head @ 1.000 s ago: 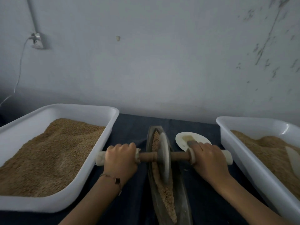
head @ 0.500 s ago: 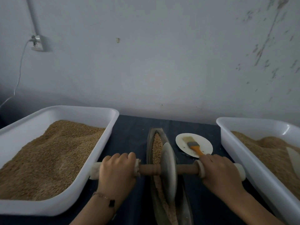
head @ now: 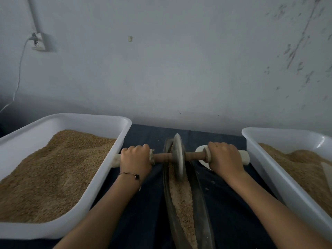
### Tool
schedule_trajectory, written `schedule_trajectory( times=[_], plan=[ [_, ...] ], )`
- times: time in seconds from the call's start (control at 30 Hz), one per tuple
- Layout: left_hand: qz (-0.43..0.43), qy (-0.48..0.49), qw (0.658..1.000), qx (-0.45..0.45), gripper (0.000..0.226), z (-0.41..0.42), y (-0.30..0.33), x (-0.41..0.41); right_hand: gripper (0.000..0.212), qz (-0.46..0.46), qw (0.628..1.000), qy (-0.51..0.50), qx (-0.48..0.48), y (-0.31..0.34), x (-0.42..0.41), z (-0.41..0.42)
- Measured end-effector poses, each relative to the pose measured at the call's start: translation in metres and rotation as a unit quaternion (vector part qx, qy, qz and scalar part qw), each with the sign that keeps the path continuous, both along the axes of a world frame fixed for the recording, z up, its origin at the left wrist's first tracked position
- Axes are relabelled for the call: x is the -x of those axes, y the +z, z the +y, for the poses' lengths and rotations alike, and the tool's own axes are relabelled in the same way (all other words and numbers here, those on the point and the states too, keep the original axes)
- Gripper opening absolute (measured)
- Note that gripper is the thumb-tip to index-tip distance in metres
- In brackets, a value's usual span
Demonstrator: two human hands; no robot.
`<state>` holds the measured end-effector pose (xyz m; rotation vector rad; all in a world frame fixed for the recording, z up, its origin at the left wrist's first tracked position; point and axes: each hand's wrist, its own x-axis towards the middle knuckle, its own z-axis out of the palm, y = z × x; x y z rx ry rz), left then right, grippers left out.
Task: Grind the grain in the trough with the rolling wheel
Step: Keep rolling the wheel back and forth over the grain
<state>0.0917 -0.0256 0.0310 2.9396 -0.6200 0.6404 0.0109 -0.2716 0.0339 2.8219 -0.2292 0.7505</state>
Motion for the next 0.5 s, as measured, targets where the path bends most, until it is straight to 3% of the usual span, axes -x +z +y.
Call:
schedule_trajectory(
  times=[0.13, 0.27, 0.4, 0.5],
  plan=[
    [0.003, -0.048, 0.999, 0.02, 0.017, 0.019, -0.003, 0.038, 0.017, 0.007, 0.999, 0.04, -0.022, -0.006, 0.049, 0.008],
    [-0.062, -0.137, 0.987, 0.047, 0.035, 0.046, -0.008, 0.088, 0.03, -0.078, 0.99, 0.113, -0.011, -0.008, 0.105, 0.012],
    [-0.144, -0.168, 0.974, 0.057, 0.014, 0.062, -0.015, 0.108, 0.008, -0.115, 0.979, 0.167, 0.008, -0.008, 0.127, 0.011],
    [-0.144, -0.148, 0.977, 0.058, 0.019, 0.054, -0.016, 0.101, 0.024, -0.089, 0.987, 0.134, -0.002, -0.014, 0.112, 0.01]
  ],
)
